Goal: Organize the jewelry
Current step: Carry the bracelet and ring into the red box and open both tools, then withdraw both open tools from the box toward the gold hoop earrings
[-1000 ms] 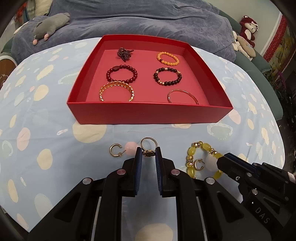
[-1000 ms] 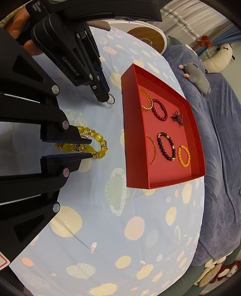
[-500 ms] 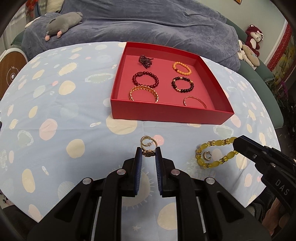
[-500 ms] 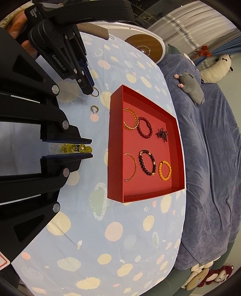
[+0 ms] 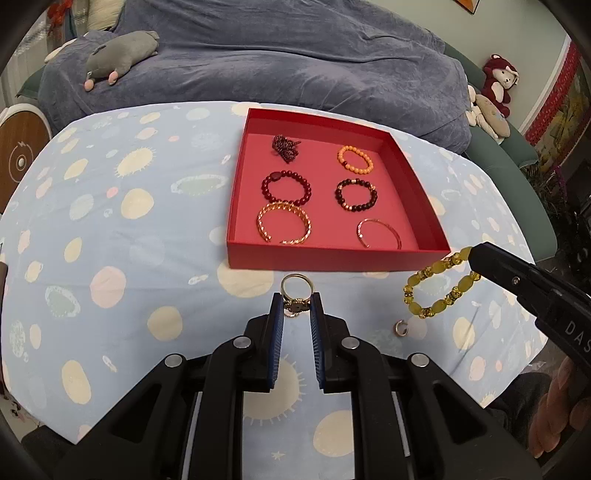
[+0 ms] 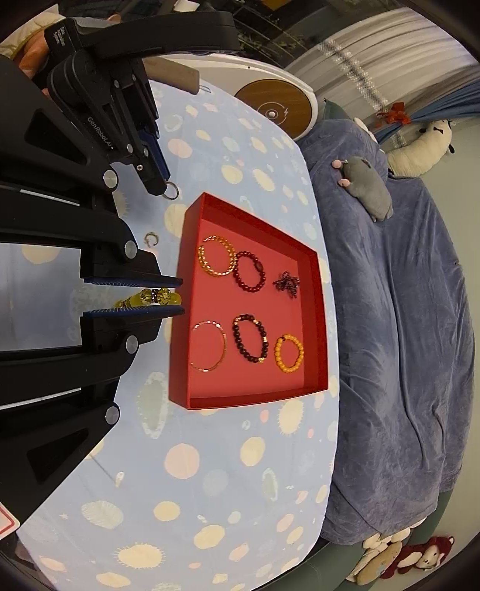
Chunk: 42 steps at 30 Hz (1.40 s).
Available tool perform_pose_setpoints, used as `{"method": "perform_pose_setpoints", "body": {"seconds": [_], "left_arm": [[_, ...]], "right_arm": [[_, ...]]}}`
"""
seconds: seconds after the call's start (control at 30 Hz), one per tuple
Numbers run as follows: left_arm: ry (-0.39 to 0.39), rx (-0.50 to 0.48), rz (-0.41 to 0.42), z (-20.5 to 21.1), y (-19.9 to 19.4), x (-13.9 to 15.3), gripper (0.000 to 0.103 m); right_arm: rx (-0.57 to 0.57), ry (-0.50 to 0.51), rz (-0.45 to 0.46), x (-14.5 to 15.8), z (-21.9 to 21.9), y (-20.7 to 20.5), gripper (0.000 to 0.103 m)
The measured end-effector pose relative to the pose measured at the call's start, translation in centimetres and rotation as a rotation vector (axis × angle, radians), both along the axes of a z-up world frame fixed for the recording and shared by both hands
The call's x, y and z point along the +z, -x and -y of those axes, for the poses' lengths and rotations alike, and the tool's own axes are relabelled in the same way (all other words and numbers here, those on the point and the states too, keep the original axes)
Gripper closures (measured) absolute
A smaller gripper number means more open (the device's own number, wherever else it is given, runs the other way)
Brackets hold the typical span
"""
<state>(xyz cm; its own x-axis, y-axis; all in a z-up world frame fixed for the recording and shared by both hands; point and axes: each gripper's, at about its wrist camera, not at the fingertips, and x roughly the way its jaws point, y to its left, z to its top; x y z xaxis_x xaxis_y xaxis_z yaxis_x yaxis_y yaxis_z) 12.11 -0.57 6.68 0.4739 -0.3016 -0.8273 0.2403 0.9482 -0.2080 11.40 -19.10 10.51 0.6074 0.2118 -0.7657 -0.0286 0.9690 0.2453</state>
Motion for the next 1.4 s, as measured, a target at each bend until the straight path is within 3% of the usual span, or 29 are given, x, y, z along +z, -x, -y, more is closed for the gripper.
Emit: {"method": "perform_pose_setpoints", "body": {"seconds": [0.23, 0.4, 0.87, 1.17, 1.2, 1.27, 1.3, 1.33, 1.4], "left_arm": [[0.036, -0.022, 0.045, 1.4, -4.1, 2.7, 0.089], [0.036, -0.037, 0.053, 2.7, -7.0, 3.0, 0.089], [0.014, -0.106, -0.063, 5.9, -11.3, -3.1, 0.089], [-0.001, -0.101, -0.086, 6.7, -11.4, -5.1, 0.088], [-0.008, -0.085, -0.068, 6.6, -11.3, -5.0, 0.086], [-0.005, -0.06, -0.04, 6.4, -10.8, -4.7, 0.063], [0.003, -0.053, -0.024, 6.2, -10.5, -4.4, 0.052], [0.007, -0.048, -0.006, 6.0, -10.1, -4.1, 0.049], [0.004, -0.054, 0.009, 5.9, -9.6, -4.0, 0.048]], "right_arm": [[0.01, -0.004, 0.053, 2.6, 0.4, -4.8, 0.094], [0.015, -0.025, 0.051, 2.3, 0.3, -8.1, 0.094], [-0.022, -0.07, -0.103, -5.8, 2.1, -12.8, 0.094], [-0.058, 0.093, -0.102, -7.4, 3.1, -12.8, 0.093], [-0.07, 0.115, -0.096, -7.3, 3.2, -12.7, 0.088], [-0.089, 0.127, -0.078, -7.0, 3.3, -12.2, 0.079], [-0.101, 0.126, -0.067, -6.7, 3.5, -11.9, 0.069], [-0.106, 0.122, -0.054, -6.5, 3.6, -11.5, 0.063], [-0.107, 0.13, -0.041, -6.0, 3.4, -11.0, 0.062]]}}
